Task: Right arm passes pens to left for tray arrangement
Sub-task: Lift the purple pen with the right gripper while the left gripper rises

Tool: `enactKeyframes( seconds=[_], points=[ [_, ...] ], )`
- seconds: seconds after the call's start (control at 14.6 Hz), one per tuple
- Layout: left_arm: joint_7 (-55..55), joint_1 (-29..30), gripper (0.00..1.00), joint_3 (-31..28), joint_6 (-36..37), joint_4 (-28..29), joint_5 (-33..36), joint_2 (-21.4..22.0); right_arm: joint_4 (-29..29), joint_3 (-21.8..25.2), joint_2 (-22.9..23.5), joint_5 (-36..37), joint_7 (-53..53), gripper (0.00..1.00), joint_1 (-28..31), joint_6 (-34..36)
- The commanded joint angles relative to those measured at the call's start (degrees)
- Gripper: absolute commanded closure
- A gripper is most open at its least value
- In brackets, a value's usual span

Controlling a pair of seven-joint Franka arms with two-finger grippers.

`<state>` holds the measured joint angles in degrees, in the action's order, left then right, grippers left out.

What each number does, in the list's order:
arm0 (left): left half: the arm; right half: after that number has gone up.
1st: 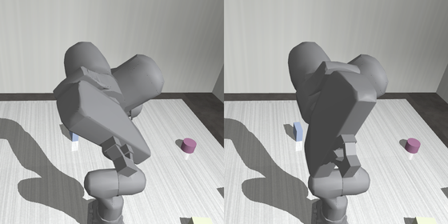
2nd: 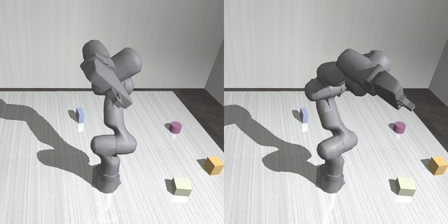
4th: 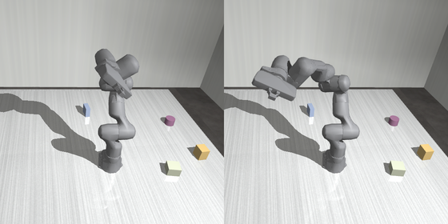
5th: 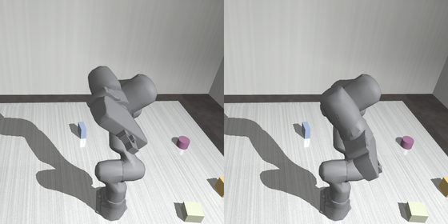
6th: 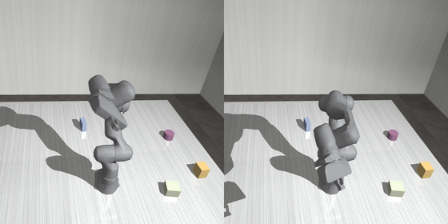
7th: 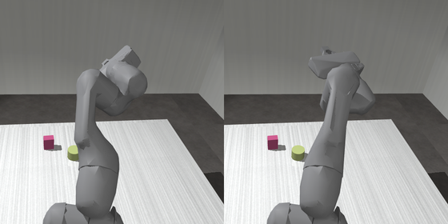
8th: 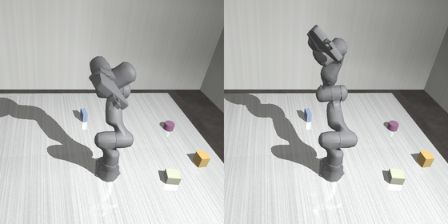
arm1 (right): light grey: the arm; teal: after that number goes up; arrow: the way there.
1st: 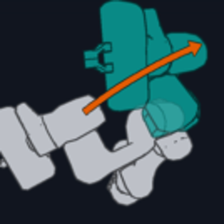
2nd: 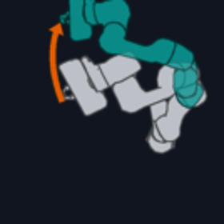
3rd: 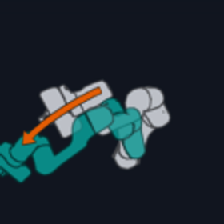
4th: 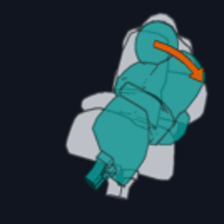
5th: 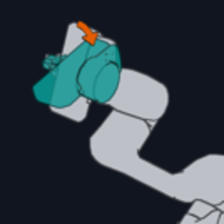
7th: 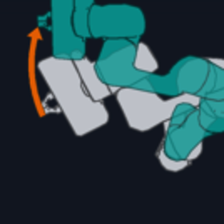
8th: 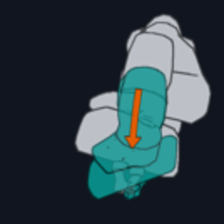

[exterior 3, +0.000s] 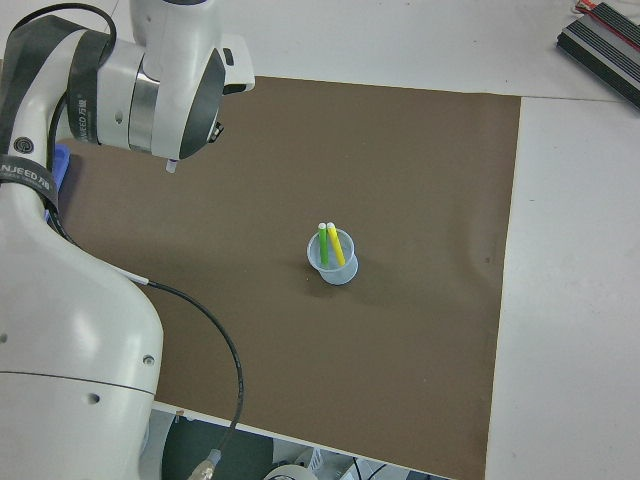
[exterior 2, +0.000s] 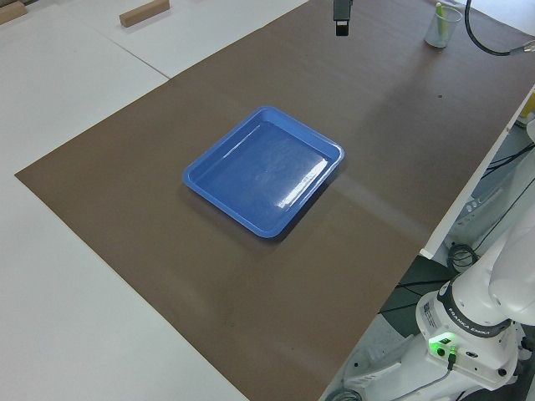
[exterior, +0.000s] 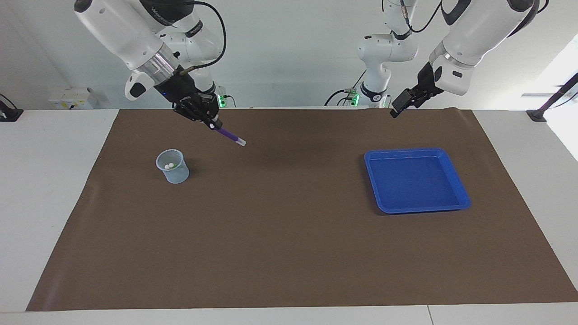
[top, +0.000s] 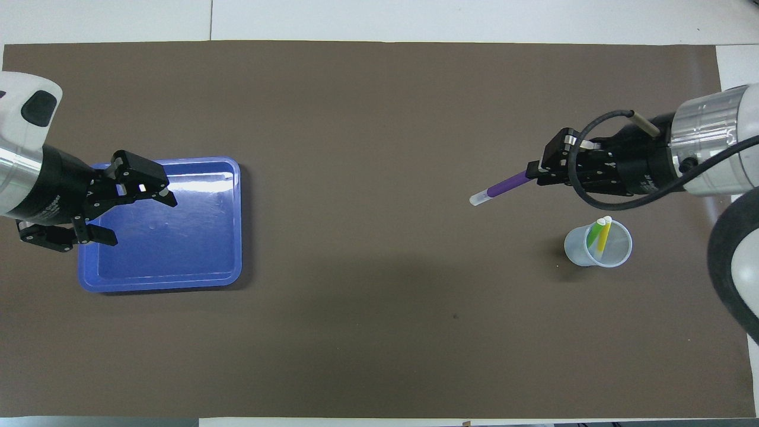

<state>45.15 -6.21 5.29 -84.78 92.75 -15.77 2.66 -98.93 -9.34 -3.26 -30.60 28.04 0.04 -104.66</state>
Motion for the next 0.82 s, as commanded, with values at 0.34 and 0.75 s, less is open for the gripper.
enactKeyframes(
  seconds=[0.34,0.75],
  points=[
    [45.49,-7.77,0.0,0.95,-13.99,2.96,-10.14,1.12,-4.5,-3.41,-1.04,-6.22,22.2,1.0,-7.49,-16.06],
    [59.97,-7.86,0.0,1.04,-22.71,6.99,-21.57,-0.82,-5.84,-3.41,-1.22,-6.22,31.2,1.0,-11.64,-22.16]
  ],
)
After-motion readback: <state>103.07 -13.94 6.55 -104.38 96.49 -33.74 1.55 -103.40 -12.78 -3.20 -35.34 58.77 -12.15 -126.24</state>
